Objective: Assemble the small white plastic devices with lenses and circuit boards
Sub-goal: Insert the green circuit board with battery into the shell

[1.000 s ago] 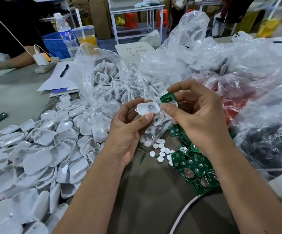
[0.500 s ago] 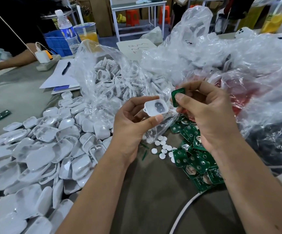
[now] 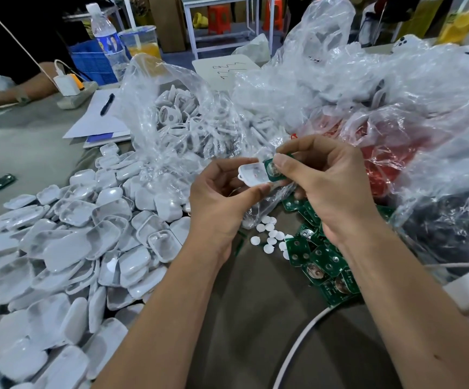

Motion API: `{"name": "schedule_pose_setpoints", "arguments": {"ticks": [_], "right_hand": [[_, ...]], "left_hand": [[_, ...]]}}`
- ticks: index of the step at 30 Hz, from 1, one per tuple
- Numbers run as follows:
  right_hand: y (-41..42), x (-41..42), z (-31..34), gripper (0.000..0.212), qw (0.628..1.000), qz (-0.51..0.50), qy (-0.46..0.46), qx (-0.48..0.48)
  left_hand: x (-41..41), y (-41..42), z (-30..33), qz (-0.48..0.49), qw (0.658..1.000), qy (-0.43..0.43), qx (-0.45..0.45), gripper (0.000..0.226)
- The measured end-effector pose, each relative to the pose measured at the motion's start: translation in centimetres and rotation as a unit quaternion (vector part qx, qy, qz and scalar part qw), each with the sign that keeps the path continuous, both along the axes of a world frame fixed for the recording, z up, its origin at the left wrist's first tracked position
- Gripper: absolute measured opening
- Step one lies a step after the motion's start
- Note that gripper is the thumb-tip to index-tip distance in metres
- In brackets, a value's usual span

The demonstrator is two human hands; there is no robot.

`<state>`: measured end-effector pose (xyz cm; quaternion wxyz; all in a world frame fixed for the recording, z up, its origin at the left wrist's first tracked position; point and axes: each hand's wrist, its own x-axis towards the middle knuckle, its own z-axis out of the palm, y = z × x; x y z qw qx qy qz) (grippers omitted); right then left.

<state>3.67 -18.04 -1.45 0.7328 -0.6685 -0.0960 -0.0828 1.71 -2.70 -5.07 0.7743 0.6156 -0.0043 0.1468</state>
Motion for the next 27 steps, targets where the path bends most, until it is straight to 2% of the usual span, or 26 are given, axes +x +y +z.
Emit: {"name": "schedule_pose_setpoints", "arguments": {"ticks": [11,16,27], "right_hand": [[-0.42,0.73,-0.76,0.012,0.999,-0.013,0.010,-0.031],[-0.48,0.86,-0.95,0.011,0.997,-0.023,-0.016,-0.066],[-0.57,0.78,-0.83,0.011,0.997,-0.011,-0.032,-0.074]], "left_hand": [[-0.30,-0.46,0.04,0.002,1.000,0.008,-0.017,0.050],[-0.26,-0.42,-0.11,-0.011,1.000,0.012,-0.008,0.047],[-0.45,-0.50,0.08,-0.018,0.999,-0.020,0.027,0.045]]}}
